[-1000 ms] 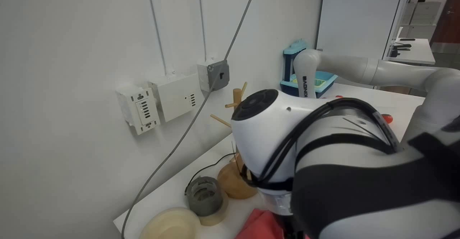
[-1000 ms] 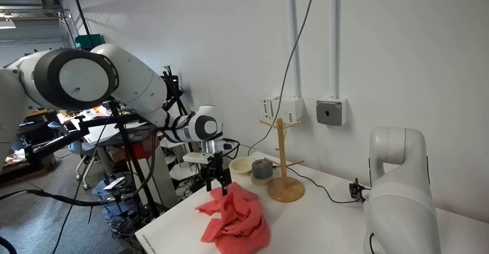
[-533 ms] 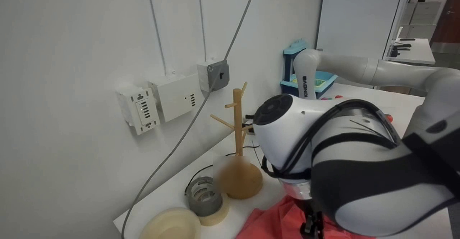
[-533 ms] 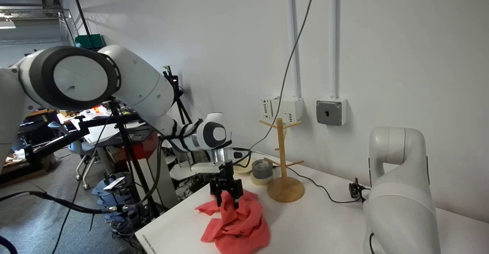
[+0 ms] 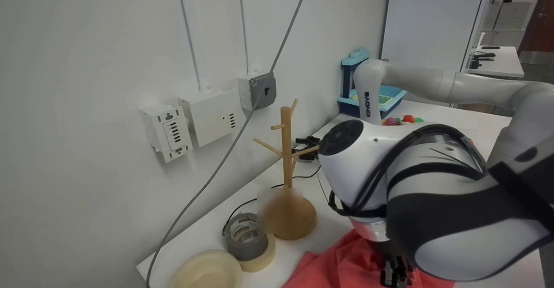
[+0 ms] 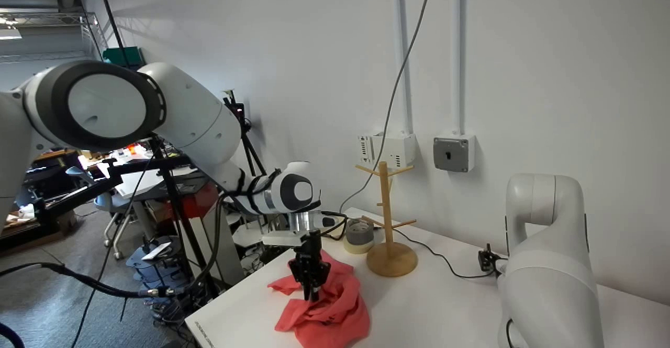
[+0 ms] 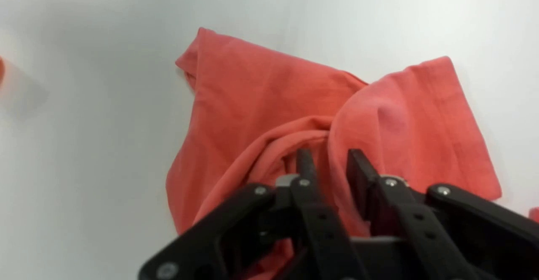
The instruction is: Unfold the shirt
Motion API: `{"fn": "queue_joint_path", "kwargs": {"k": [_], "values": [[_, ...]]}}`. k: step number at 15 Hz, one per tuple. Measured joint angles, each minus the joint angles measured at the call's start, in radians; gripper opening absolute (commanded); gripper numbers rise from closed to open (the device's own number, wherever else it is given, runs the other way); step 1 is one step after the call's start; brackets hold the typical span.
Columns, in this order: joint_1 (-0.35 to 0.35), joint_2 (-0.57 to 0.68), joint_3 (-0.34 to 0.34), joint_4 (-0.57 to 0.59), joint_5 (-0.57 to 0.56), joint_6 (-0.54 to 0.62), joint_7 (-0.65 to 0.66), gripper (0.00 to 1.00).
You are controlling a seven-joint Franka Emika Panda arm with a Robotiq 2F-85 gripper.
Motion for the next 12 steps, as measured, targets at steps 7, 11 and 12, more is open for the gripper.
{"fn": "queue_joint_path", "kwargs": {"k": [7, 11, 12], "values": [[-0.017, -0.023, 0.002, -0.033, 0.007, -0.003, 0.000, 0.00], [-0.029, -0.038, 0.001, -0.063, 0.011, -0.006, 0.000, 0.00], [-0.032, -0.042, 0.000, -0.074, 0.010, -0.015, 0.000, 0.00]]}}
